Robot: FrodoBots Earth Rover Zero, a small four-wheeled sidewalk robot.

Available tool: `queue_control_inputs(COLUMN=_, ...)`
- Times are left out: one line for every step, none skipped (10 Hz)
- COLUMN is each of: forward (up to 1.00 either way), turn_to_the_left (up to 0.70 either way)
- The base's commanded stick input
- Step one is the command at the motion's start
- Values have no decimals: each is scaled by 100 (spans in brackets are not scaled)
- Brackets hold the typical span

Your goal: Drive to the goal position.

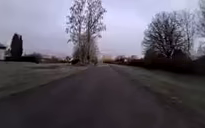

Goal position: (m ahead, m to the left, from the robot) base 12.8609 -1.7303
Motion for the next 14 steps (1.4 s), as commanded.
queue_control_inputs(forward=100, turn_to_the_left=0)
queue_control_inputs(forward=100, turn_to_the_left=0)
queue_control_inputs(forward=100, turn_to_the_left=0)
queue_control_inputs(forward=100, turn_to_the_left=0)
queue_control_inputs(forward=100, turn_to_the_left=0)
queue_control_inputs(forward=100, turn_to_the_left=0)
queue_control_inputs(forward=100, turn_to_the_left=0)
queue_control_inputs(forward=100, turn_to_the_left=0)
queue_control_inputs(forward=100, turn_to_the_left=0)
queue_control_inputs(forward=100, turn_to_the_left=0)
queue_control_inputs(forward=100, turn_to_the_left=0)
queue_control_inputs(forward=100, turn_to_the_left=0)
queue_control_inputs(forward=100, turn_to_the_left=0)
queue_control_inputs(forward=100, turn_to_the_left=0)
